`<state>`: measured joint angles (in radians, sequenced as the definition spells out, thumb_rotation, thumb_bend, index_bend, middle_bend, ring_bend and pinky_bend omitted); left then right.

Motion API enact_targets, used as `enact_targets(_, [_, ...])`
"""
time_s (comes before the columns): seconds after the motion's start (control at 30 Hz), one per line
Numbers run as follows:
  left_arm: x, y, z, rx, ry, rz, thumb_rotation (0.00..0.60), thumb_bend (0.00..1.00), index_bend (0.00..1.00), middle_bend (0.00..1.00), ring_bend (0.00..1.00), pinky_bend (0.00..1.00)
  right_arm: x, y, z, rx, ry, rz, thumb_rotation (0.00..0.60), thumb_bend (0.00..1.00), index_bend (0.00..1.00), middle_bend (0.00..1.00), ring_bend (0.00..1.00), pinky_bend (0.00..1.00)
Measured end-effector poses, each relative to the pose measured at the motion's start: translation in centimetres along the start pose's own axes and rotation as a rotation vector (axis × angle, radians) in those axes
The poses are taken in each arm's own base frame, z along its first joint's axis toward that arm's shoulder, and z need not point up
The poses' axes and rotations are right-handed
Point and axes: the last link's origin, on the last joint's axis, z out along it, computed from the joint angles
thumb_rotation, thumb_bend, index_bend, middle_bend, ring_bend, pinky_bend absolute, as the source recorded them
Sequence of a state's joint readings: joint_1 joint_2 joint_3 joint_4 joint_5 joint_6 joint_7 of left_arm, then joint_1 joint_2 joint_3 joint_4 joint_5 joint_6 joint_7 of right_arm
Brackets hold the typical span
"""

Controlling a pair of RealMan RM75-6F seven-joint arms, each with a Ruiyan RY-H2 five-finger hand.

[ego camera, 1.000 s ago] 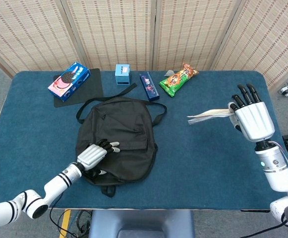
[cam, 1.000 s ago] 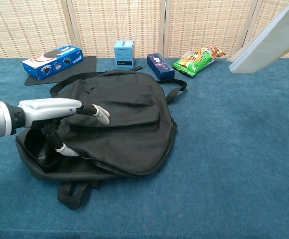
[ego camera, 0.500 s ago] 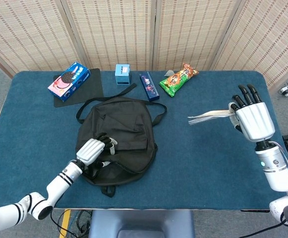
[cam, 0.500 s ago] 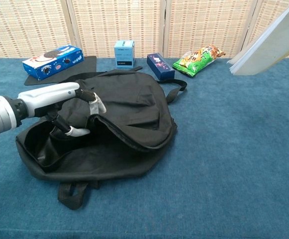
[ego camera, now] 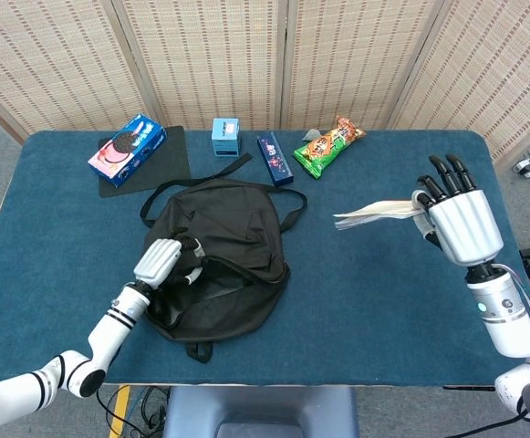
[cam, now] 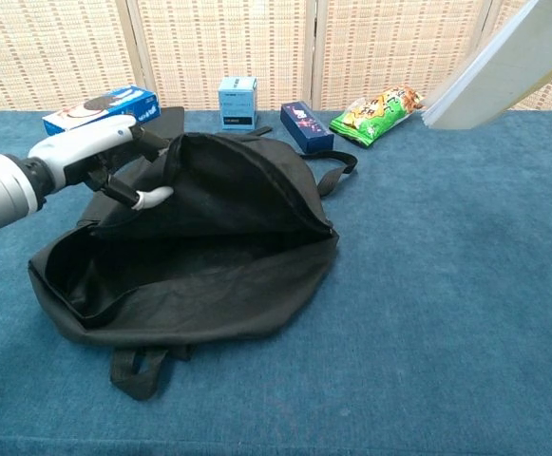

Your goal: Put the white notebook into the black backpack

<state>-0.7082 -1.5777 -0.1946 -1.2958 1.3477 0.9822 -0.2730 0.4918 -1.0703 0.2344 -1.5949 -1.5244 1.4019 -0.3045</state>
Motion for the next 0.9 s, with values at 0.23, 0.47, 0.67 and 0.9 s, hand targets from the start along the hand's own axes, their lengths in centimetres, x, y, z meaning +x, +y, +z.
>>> enact_targets(0.23, [2.2,0.2,1.7,0.104,0.054,-0.113,0.6,0.54,0.78,0.46,0.34,0.11,2.6,-2.6,-0.5,0.093,0.08,0.08,0.6,0.44,0.63,0.39,0.13,0.11])
enact_targets(0.47, [3.8,0.7,4.1,0.206,0.066,-0.139,0.6,0.54,0.78,0.46,0.34,0.12,5.2,-5.1,-0.8,0.174,0.142,0.17,0.6,0.44,0.64,0.4,0.14,0.11])
enact_targets(0.67, [4.3,1.6,5.9,0.243,0.054,-0.12,0.6,0.54,0.78,0.46,0.34,0.12,5.7,-7.6,-0.3,0.256,0.12,0.24,0.6,0.44,0.64,0.4,0.15,0.11])
enact_targets(0.9, [4.5,2.0,7.1,0.28,0.042,-0.131,0.6,0.54,0.79,0.46,0.34,0.12,4.4,-12.2,0.8,0.367,0.073,0.304,0.6,0.44,0.64,0.4,0.15,0.11])
